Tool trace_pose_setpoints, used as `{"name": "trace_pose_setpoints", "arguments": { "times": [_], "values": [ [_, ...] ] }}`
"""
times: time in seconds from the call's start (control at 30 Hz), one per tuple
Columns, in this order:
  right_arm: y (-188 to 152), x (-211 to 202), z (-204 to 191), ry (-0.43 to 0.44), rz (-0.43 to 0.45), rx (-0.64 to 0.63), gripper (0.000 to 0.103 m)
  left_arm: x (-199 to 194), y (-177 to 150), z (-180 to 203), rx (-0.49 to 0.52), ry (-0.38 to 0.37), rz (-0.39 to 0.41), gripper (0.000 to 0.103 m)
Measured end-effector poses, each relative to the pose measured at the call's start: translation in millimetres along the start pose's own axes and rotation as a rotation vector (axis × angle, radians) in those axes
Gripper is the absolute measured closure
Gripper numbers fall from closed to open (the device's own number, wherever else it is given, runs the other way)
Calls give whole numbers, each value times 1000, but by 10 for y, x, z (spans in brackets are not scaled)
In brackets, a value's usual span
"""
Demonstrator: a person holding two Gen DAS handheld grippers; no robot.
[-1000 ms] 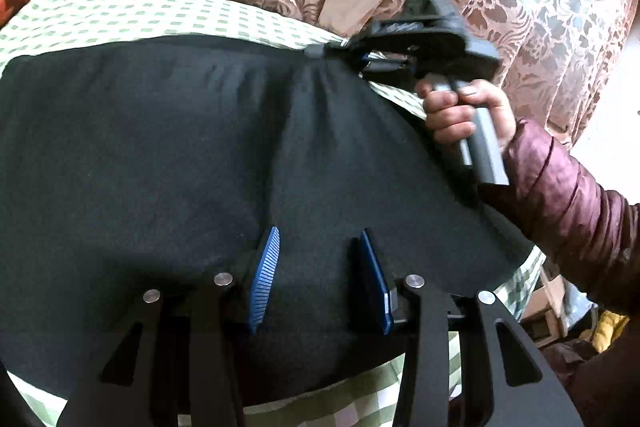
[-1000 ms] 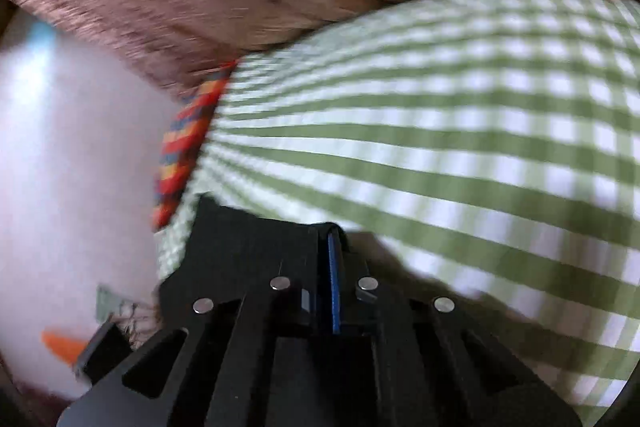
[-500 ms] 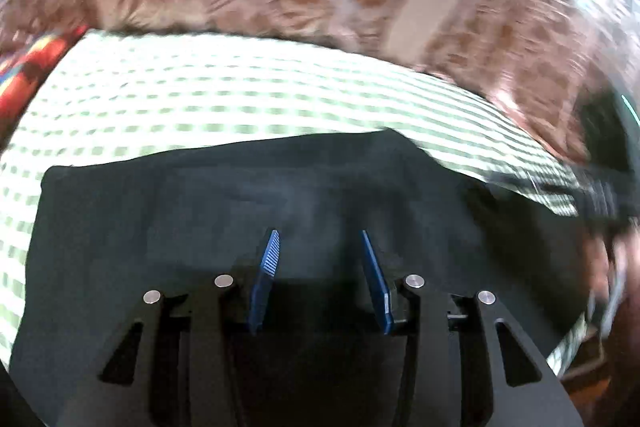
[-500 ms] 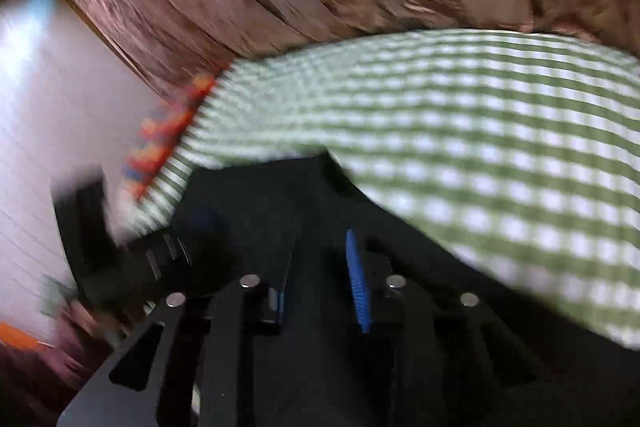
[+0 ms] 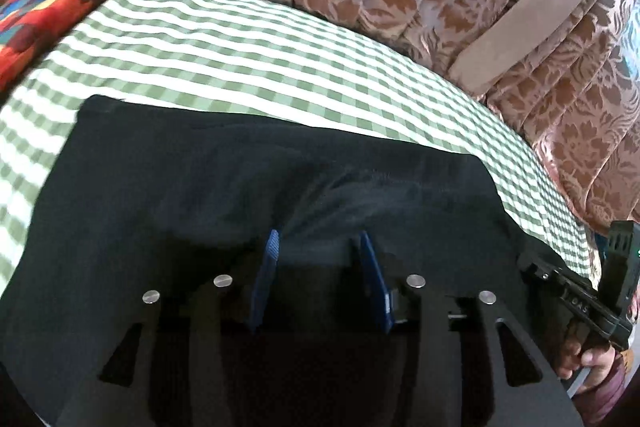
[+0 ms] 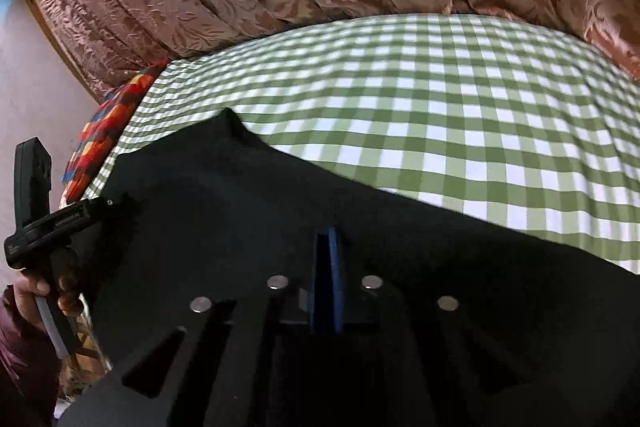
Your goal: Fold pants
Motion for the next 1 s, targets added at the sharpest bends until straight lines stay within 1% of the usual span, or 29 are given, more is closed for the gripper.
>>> {"name": "trace_pose_setpoints", "arguments": {
  "times": [0.07, 0.13, 0.2, 0.27, 0.33, 0.37, 0.43, 0.47, 0.53, 0.6, 0.77, 0.83, 0.87, 0.9, 1.0],
  "values": [
    [-60, -35, -138, 20, -3, -28, 92, -74, -46, -49, -2, 25, 25, 61],
    [-152, 1, -221, 13, -27, -56, 92, -131, -127, -122, -10, 54, 35, 61],
    [-273, 38, -197, 13, -39, -46, 92, -154, -218, -223, -27, 63, 28, 61],
    [-335, 54, -139, 20, -32, -30, 93, -195, -281, -313, -35, 82, 41, 61],
    [-353, 44, -79, 52, -19, 6, 93, -264, -295, -381, -67, 68, 49, 61],
    [-350, 38, -64, 61, -17, 21, 93, -322, -294, -430, -86, 76, 57, 61],
    [-344, 24, -79, 57, -20, 23, 92, -424, -284, -511, -115, 101, 81, 61],
    [-338, 9, -110, 45, -23, 17, 90, -484, -286, -568, -134, 106, 91, 61],
    [-329, -50, -203, 48, -19, 6, 82, -635, -309, -735, -197, 98, 109, 61],
    [-340, -109, -329, 83, -13, -12, 82, -761, -354, -922, -262, 91, 116, 61],
    [-449, -76, -657, 153, -48, -72, 82, -1009, -558, -1404, -453, 54, 125, 61],
    [-516, -64, -787, 178, -63, -102, 82, -1075, -642, -1556, -519, 50, 131, 61],
    [-556, -47, -840, 185, -75, -118, 82, -1106, -674, -1616, -551, 48, 133, 57],
    [-595, -27, -875, 190, -86, -129, 82, -1136, -711, -1685, -586, 38, 137, 57],
    [-733, 25, -928, 197, -122, -148, 82, -1109, -769, -1797, -646, 23, 124, 57]
  ]
}}
Point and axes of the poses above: each gripper's, at about its wrist camera, not at the fingertips, and x roughly the way its jaws point, z to its right, y to its top, the point moved 4 cm from there along x, roughly the way its jaws point, and after that the axes turned 11 degrees about y, right-handed, at the moved point
